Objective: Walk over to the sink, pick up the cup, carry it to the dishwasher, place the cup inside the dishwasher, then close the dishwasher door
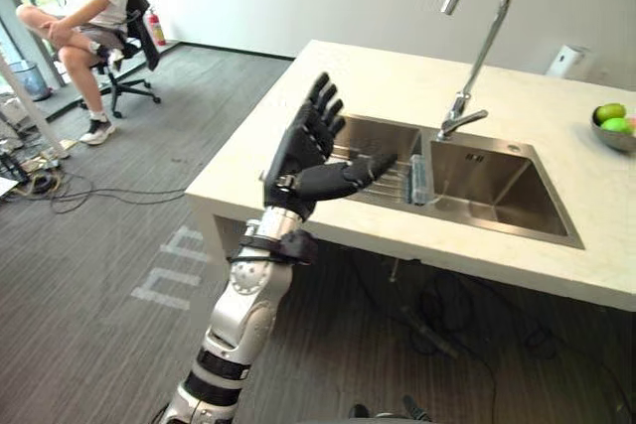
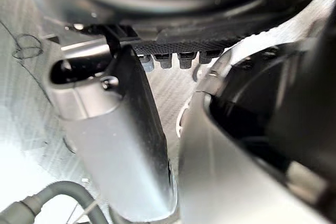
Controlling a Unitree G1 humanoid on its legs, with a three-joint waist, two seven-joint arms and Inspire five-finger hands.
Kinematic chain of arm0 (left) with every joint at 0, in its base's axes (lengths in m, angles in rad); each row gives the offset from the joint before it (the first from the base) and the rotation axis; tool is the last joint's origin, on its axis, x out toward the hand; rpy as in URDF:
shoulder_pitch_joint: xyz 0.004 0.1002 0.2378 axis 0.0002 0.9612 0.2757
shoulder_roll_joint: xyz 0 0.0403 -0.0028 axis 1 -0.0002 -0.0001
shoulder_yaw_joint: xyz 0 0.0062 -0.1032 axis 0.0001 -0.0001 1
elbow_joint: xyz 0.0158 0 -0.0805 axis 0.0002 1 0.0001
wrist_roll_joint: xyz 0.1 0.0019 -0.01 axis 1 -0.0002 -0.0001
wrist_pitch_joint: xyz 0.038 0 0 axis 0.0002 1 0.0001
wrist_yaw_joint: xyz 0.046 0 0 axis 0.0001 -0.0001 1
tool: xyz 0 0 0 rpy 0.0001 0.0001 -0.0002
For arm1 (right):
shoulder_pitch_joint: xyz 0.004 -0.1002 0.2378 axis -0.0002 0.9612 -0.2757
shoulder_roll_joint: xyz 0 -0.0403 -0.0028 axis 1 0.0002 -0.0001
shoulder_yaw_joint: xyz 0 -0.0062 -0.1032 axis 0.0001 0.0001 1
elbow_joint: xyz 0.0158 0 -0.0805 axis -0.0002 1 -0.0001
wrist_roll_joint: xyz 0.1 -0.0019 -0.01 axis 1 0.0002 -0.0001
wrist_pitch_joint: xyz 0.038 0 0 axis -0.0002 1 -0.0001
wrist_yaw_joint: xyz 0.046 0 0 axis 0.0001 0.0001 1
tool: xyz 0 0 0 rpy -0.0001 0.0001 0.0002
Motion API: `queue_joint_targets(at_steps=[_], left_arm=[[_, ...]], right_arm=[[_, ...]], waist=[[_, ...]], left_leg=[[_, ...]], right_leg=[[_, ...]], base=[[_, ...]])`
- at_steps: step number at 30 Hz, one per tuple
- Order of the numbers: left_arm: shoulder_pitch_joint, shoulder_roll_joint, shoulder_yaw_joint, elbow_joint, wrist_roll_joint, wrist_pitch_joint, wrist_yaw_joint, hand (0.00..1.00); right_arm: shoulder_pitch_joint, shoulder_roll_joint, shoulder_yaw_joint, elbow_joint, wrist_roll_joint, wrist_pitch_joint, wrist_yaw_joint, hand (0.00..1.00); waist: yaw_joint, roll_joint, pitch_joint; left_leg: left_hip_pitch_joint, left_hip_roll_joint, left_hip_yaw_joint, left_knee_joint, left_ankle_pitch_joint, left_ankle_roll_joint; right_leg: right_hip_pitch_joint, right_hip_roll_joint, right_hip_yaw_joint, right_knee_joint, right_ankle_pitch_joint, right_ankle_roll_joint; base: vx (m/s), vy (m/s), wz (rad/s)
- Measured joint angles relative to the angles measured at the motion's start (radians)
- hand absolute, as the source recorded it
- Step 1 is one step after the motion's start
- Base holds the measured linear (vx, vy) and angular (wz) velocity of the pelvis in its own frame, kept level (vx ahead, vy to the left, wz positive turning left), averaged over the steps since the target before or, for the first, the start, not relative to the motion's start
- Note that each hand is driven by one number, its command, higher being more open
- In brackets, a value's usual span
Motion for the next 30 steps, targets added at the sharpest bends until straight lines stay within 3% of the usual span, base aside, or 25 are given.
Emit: queue_joint_targets(at_steps=[1, 3, 4, 6, 7, 8, 11, 13, 16, 18, 21, 27, 30], left_arm=[[-0.001, 0.006, -0.006, 0.022, 0.016, 0.008, 0.015, 1.0], [0.0, 0.008, -0.004, 0.038, 0.017, 0.018, 0.048, 1.0], [0.0, 0.002, 0.003, 0.035, 0.018, 0.018, 0.064, 1.0], [0.0, -0.011, 0.019, 0.038, 0.02, 0.018, 0.085, 1.0], [0.0, -0.014, 0.021, 0.039, 0.02, 0.018, 0.087, 1.0], [0.0, -0.011, 0.025, 0.038, 0.02, 0.016, 0.086, 1.0], [0.0, -0.013, 0.026, 0.015, 0.037, -0.006, 0.081, 1.0], [0.0, -0.012, 0.027, 0.003, 0.037, -0.008, 0.086, 1.0], [0.001, -0.008, 0.049, -0.027, 0.037, -0.008, 0.103, 1.0], [0.004, -0.008, 0.074, -0.034, 0.037, -0.008, 0.107, 1.0], [0.008, 0.006, 0.101, -0.037, 0.037, -0.007, 0.113, 1.0], [0.027, 0.018, 0.129, -0.037, 0.045, 0.003, 0.123, 1.0], [0.035, 0.015, 0.105, -0.037, 0.061, 0.005, 0.109, 1.0]], right_arm=[[-0.006, 0.001, 0.003, -0.004, -0.023, -0.003, -0.012, 1.0], [-0.021, -0.007, 0.002, -0.004, -0.051, -0.015, -0.017, 1.0], [-0.035, -0.021, 0.003, -0.004, -0.07, -0.019, -0.017, 1.0], [-0.043, -0.039, 0.003, -0.01, -0.082, -0.02, -0.016, 1.0], [-0.043, -0.041, 0.003, -0.011, -0.083, -0.02, -0.015, 1.0], [-0.042, -0.039, 0.003, -0.012, -0.089, -0.02, -0.013, 1.0], [-0.046, -0.041, 0.005, -0.022, -0.116, -0.02, -0.007, 1.0], [-0.044, -0.042, 0.007, -0.024, -0.12, -0.02, -0.007, 1.0], [-0.047, -0.049, 0.007, -0.023, -0.119, -0.019, -0.009, 1.0], [-0.05, -0.054, 0.002, -0.012, -0.119, -0.018, -0.011, 1.0], [-0.051, -0.043, -0.011, -0.003, -0.118, -0.018, -0.015, 1.0], [-0.053, -0.034, -0.043, 0.015, -0.119, -0.015, -0.015, 1.0], [-0.056, -0.036, -0.043, 0.015, -0.11, -0.012, -0.016, 1.0]], waist=[[-0.011, -0.011, -0.009], [-0.014, -0.007, -0.007], [-0.01, 0.014, 0.004], [-0.01, 0.045, 0.023], [-0.009, 0.04, 0.027], [0.0, 0.045, 0.024], [0.009, 0.045, 0.023], [0.016, 0.044, 0.023], [0.021, 0.044, 0.023], [0.029, 0.056, 0.011], [0.028, 0.039, -0.002], [0.043, 0.034, -0.001], [0.044, 0.036, -0.004]], left_leg=[[-0.02, 0.01, 0.031, 0.071, 0.011, -0.027], [-0.1, 0.029, 0.048, 0.258, 0.018, -0.046], [-0.154, 0.05, 0.045, 0.394, 0.035, -0.066], [-0.217, 0.088, 0.037, 0.591, 0.107, -0.042], [-0.239, 0.099, 0.034, 0.65, 0.149, -0.04], [-0.263, 0.113, 0.033, 0.701, 0.134, -0.028], [-0.284, 0.121, 0.05, 0.617, 0.101, 0.007], [-0.29, 0.117, 0.056, 0.559, 0.098, 0.011], [-0.278, 0.077, 0.053, 0.356, 0.109, 0.0], [-0.236, 0.063, 0.049, 0.185, 0.237, -0.007], [-0.184, 0.014, 0.043, 0.04, 0.233, -0.01], [-0.127, -0.01, 0.027, -0.071, 0.232, -0.009], [-0.106, -0.01, 0.005, -0.107, 0.224, 0.002]], right_leg=[[-0.007, -0.001, 0.001, 0.019, -0.024, -0.006], [-0.006, -0.015, 0.0, 0.042, -0.04, -0.015], [0.003, -0.016, -0.001, 0.049, -0.054, -0.021], [0.052, -0.01, 0.003, 0.046, -0.08, -0.034], [0.071, -0.011, 0.004, 0.041, -0.086, -0.039], [0.104, -0.013, 0.007, 0.03, -0.095, -0.044], [0.173, -0.015, 0.008, -0.03, -0.113, -0.055], [0.191, -0.02, 0.01, -0.042, -0.115, -0.052], [0.197, -0.051, 0.023, -0.042, -0.118, -0.012], [0.183, -0.054, 0.041, -0.039, -0.127, 0.017], [0.178, -0.081, 0.039, -0.067, -0.114, 0.049], [0.19, -0.088, 0.02, -0.082, -0.11, 0.067], [0.179, -0.086, 0.008, -0.043, -0.144, 0.074]], base=[[0.2, -0.121, -0.2], [0.18, -0.155, -0.15], [0.15, -0.139, -0.13], [0.13, -0.094, -0.04], [0.16, -0.092, -0.03], [0.15, -0.093, -0.07], [0.15, -0.062, -0.03], [0.15, 0.023, -0.02], [0.15, 0.094, -0.1], [0.17, 0.197, -0.24], [0.15, 0.181, 0.01], [0.03, 0.084, 0.05], [-0.06, 0.008, 0.12]])
